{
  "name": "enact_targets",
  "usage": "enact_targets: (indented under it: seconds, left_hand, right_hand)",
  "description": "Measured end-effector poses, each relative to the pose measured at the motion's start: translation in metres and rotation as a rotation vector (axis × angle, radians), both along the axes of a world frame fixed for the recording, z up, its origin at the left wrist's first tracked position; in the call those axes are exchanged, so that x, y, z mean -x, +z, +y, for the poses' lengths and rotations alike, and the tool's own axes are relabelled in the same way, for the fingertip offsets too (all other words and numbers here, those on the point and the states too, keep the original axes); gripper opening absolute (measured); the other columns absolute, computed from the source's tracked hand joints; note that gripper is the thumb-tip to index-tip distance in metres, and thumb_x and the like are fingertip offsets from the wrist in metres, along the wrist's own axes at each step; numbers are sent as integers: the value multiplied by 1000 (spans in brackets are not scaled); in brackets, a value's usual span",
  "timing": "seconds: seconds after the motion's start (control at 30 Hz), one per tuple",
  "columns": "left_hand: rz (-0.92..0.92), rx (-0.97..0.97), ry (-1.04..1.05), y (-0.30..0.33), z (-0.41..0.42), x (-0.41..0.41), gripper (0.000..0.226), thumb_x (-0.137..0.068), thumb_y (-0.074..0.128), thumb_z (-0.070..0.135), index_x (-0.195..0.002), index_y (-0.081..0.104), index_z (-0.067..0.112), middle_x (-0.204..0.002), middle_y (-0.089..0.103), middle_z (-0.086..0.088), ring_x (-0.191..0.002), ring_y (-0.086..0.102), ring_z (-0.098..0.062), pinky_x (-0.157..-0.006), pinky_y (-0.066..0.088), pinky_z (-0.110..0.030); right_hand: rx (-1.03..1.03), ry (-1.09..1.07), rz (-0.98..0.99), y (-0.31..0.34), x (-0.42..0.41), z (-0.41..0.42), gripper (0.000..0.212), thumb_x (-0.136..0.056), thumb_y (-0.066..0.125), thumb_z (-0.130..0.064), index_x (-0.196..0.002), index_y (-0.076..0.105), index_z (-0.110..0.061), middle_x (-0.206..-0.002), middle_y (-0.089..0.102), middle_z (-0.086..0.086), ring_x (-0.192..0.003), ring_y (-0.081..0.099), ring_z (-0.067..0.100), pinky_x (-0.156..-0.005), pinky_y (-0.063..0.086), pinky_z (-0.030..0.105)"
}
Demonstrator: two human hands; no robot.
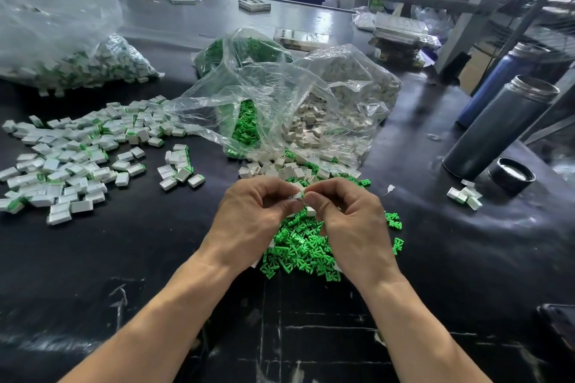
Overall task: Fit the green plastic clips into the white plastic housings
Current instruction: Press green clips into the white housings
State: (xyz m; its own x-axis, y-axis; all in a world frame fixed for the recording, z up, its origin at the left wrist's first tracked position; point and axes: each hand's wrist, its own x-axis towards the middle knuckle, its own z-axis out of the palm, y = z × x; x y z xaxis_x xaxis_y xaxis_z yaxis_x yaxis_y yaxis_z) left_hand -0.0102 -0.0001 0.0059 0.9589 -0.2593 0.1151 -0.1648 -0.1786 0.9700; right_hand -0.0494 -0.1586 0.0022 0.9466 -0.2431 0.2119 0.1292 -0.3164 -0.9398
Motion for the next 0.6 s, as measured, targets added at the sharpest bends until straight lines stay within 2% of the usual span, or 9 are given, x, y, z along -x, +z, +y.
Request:
enact_targets:
  seconds: [0.23,0.37,0.6]
  left_hand:
    - [-42,21,36,0,-1,-1,14,-82,82,2,-92,81,13,-80,74,8,-64,64,2,-60,49,-11]
    - [-63,8,52,-1,-3,-1,15,-81,82,1,-89,81,14,-75,71,13,-61,62,1,-60,48,-12]
    - [-179,-97,36,1,-1,-1,16,-80,83,0,-85,82,15,-79,70,10,-71,68,-2,-63,49,-9]
  right_hand:
    - [-23,-20,-39,-3,0,5,18,-92,77,-16,-85,74,-33,-81,74,-12,-69,64,5,-64,51,26]
    - [-11,-29,-66,-3,0,5,19,-91,78,-13,-85,74,-31,-77,72,-10,-66,62,6,-63,50,29]
    - [29,18,-68,1,4,5,17,-91,77,-9,-86,77,-25,-70,70,-18,-65,63,2,-61,46,15]
